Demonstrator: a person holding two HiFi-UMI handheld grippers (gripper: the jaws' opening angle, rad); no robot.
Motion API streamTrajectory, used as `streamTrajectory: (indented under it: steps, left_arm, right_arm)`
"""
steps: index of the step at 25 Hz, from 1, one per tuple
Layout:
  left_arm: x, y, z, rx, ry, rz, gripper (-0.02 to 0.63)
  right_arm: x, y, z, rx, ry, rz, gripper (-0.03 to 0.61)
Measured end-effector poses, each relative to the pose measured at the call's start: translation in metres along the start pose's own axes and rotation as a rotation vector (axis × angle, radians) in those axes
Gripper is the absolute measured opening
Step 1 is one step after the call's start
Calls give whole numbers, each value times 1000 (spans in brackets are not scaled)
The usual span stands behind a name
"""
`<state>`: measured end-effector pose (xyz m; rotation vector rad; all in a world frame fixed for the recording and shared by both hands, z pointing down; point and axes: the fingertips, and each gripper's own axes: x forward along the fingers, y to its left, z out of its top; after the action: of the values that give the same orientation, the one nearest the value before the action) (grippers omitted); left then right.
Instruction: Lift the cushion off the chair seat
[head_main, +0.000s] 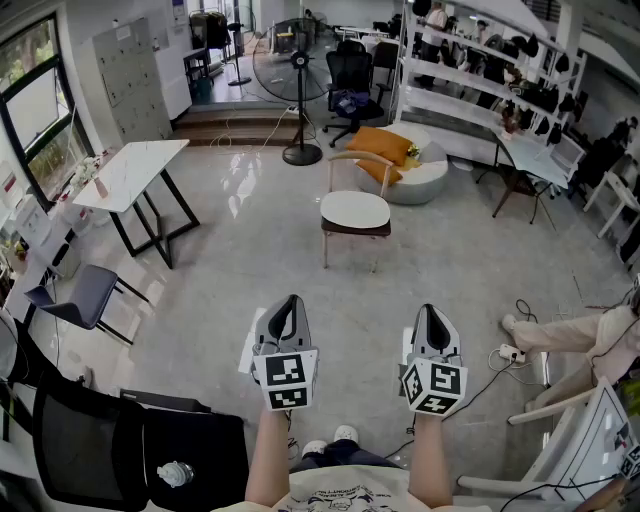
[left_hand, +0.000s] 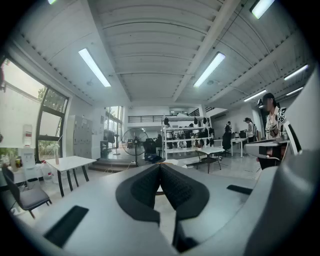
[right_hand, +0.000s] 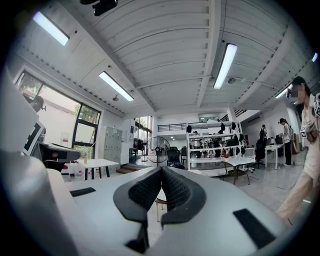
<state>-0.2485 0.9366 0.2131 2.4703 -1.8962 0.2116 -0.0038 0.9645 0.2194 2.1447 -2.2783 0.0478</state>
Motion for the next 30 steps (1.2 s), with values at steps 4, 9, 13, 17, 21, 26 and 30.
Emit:
streamTrajectory:
  steps: [4, 9, 13, 17, 21, 26, 30]
  left_arm:
    - [3, 0, 6, 5, -1, -1, 14]
    - [9, 1, 3, 1, 1, 1, 14]
    - [17, -2, 4, 2, 7, 5, 14]
    - [27, 1, 1, -5, 10, 6, 14]
    - [45, 4, -1, -30, 8, 39, 14]
    - [66, 1, 2, -70, -1, 65, 176]
    - [79, -8, -2, -72, 4, 75, 245]
  right_arm:
    - [4, -2, 5, 2, 1, -3, 11]
    - [9, -3, 2, 2, 1, 0, 11]
    - [16, -8, 4, 4, 0, 6, 11]
    - [28, -10, 1, 4, -3, 4, 11]
    - [46, -18, -1, 5, -6, 13, 18]
    - [67, -34, -4, -2, 16, 44, 130]
    - [81, -46, -15, -5, 44, 79, 220]
